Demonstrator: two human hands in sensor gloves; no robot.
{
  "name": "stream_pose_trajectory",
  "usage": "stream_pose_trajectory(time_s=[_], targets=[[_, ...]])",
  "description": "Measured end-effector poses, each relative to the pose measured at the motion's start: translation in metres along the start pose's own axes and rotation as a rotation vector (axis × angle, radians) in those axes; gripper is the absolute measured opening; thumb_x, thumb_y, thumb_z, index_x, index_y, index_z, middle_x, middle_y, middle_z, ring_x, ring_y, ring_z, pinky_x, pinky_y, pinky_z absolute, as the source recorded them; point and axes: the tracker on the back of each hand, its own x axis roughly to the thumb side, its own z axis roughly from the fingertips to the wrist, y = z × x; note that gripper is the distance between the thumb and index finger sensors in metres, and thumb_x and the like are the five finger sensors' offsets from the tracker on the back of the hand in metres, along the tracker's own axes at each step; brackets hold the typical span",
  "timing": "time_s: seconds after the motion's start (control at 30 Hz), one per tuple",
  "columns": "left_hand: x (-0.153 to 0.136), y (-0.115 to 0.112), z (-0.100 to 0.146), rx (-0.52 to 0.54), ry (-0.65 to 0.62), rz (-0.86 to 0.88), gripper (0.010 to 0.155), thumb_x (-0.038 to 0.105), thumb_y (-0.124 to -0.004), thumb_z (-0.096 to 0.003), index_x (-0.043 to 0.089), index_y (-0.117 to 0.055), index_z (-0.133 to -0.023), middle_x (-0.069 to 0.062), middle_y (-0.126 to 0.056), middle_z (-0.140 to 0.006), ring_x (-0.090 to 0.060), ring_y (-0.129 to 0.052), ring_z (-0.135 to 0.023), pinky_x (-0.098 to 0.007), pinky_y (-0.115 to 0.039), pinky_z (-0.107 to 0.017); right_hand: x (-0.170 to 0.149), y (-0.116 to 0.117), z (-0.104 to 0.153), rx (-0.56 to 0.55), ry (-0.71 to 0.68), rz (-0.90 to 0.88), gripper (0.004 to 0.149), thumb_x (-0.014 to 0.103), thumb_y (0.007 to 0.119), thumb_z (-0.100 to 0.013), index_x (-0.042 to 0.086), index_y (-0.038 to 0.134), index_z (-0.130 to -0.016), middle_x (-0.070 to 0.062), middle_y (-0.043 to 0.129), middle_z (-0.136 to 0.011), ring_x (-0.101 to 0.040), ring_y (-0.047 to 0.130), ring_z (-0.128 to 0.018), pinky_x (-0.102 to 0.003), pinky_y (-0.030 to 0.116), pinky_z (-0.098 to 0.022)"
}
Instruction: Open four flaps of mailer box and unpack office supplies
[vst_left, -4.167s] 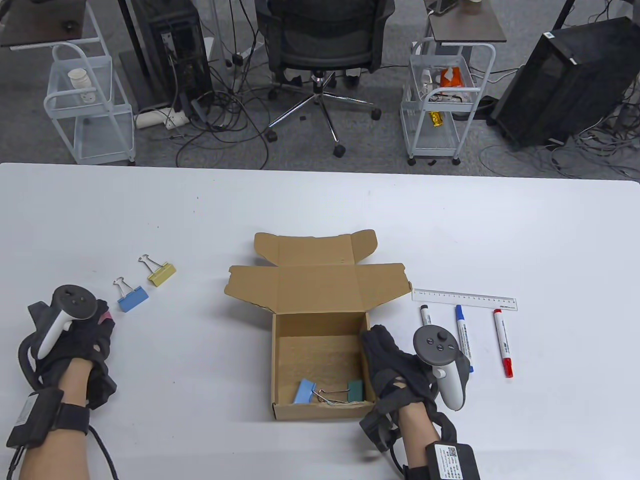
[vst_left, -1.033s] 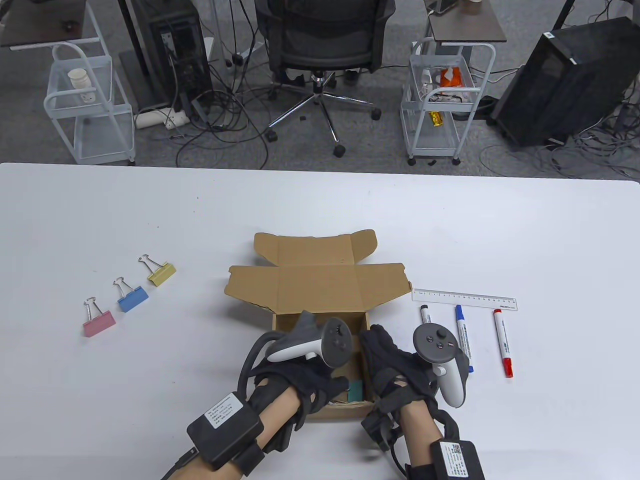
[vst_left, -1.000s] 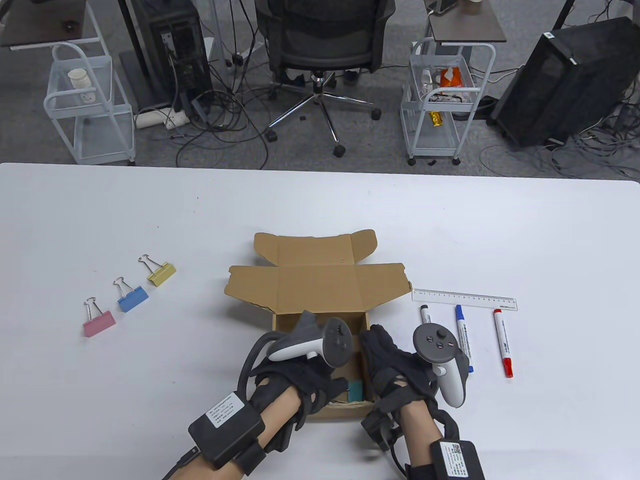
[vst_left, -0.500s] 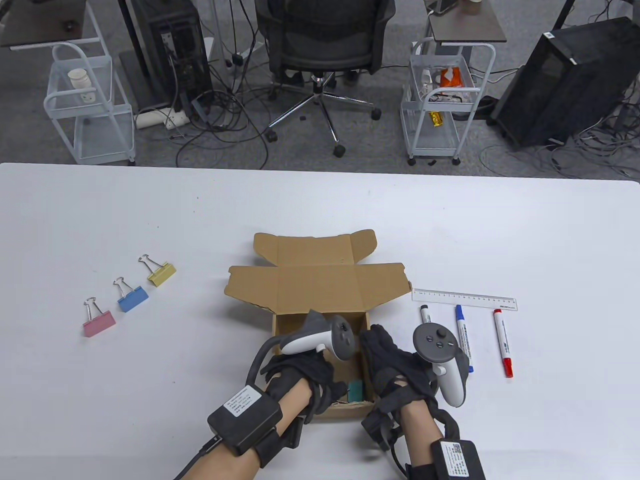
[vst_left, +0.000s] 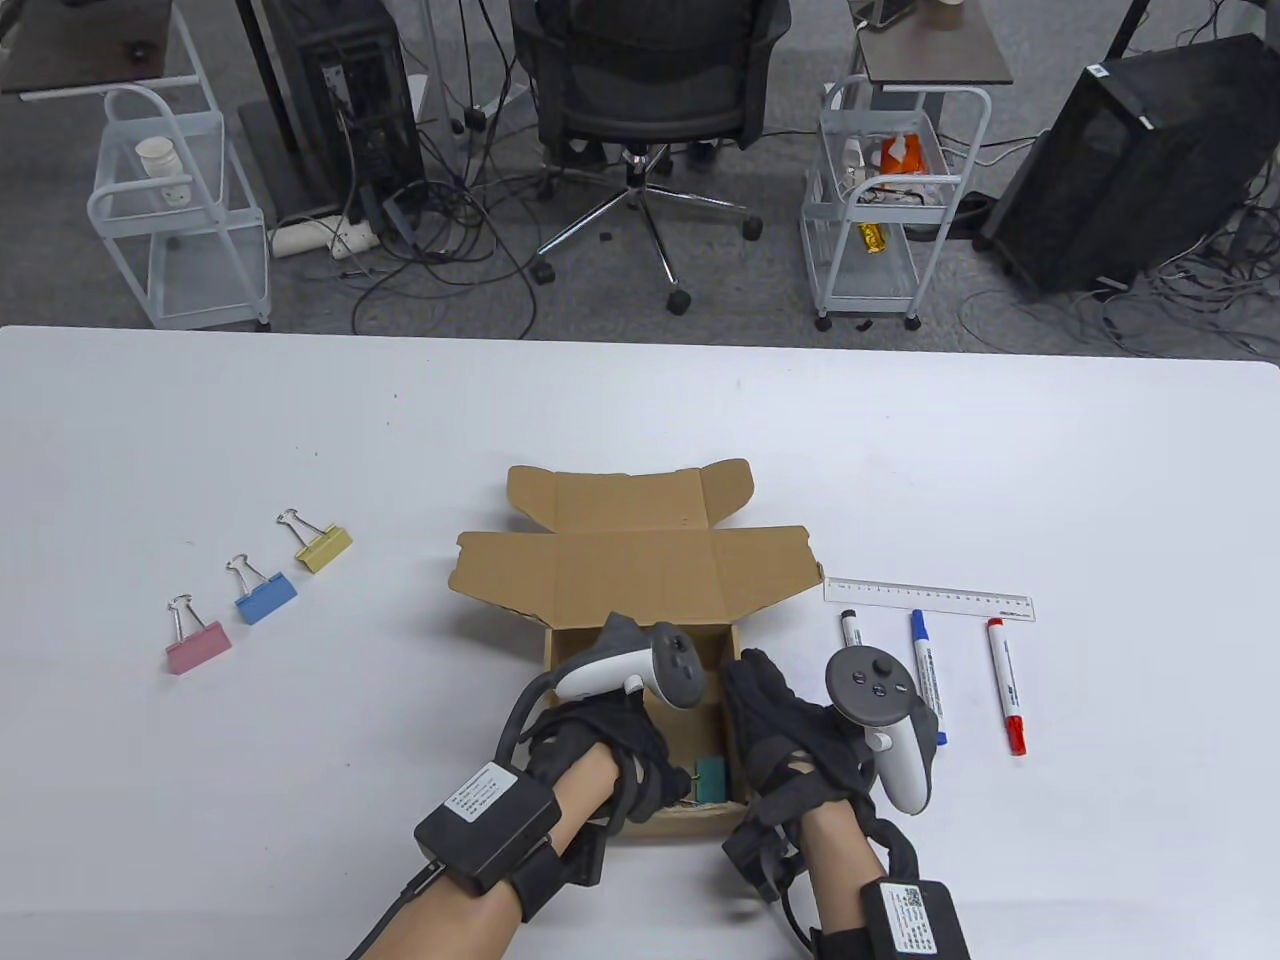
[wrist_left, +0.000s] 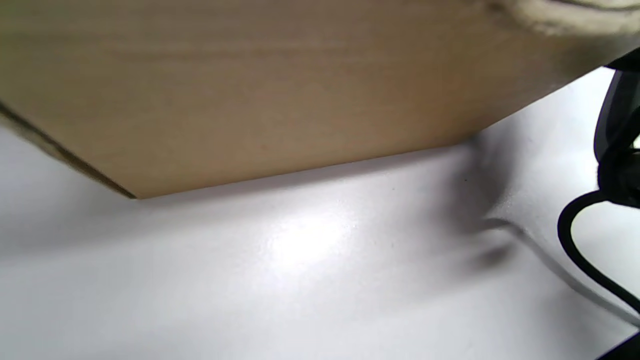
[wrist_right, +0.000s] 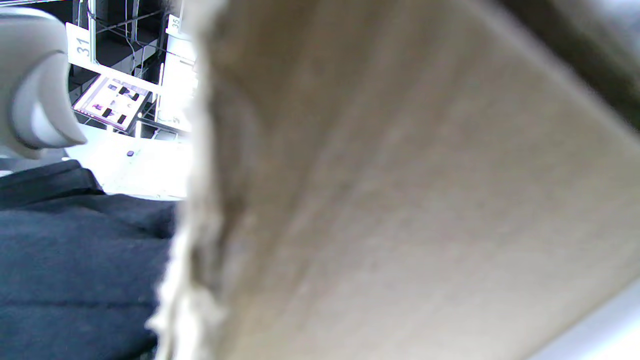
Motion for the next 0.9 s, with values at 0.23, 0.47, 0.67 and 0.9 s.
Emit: stream_pose_trajectory(time_s=[0.23, 0.47, 0.67, 0.9], targets=[[0.001, 0.002, 0.001, 0.024, -0.006, 0.000, 0.051, 0.037, -0.076, -0.0572, 0.007, -0.073, -0.099, -0.025, -0.059, -0.108, -0.055, -0.074, -0.097, -0.060, -0.070, -0.068, 0.000, 0.000, 0.000, 0.000, 0.000, 0.000, 0.076, 0.047, 0.045, -0.065, -0.009, 0.030, -0.113, -0.040, 0.040, -0.119, -0.065, 0.049, -0.102, -0.071, 0.049, -0.071], [0.008, 0.006, 0.006, 0.054, -0.011, -0.087, 0.045, 0.027, -0.084, -0.0554, 0.019, -0.074, -0.099, -0.025, -0.064, -0.114, -0.049, -0.083, -0.090, -0.053, -0.075, -0.067, 0.000, 0.000, 0.000, 0.000, 0.000, 0.001, 0.076, 0.047, 0.045, -0.065, -0.009, 0.030, -0.113, -0.040, 0.040, -0.119, -0.065, 0.049, -0.102, -0.072, 0.049, -0.071], [0.013, 0.008, 0.011, 0.114, -0.013, -0.184, 0.042, 0.022, -0.084, -0.0546, 0.024, -0.076, -0.096, -0.011, -0.080, -0.102, -0.041, -0.091, -0.087, -0.052, -0.078, -0.065, 0.000, 0.000, 0.000, -0.001, 0.000, 0.001, 0.076, 0.047, 0.046, -0.065, -0.009, 0.030, -0.113, -0.040, 0.040, -0.119, -0.065, 0.049, -0.102, -0.072, 0.049, -0.071], [0.014, 0.010, 0.026, 0.162, -0.060, -0.215, 0.044, 0.024, -0.083, -0.0555, 0.024, -0.073, -0.098, -0.010, -0.079, -0.101, -0.040, -0.092, -0.088, -0.051, -0.080, -0.065, 0.000, 0.000, 0.000, 0.000, 0.000, 0.003, 0.076, 0.047, 0.046, -0.065, -0.009, 0.030, -0.113, -0.040, 0.040, -0.119, -0.065, 0.049, -0.102, -0.072, 0.049, -0.071]])
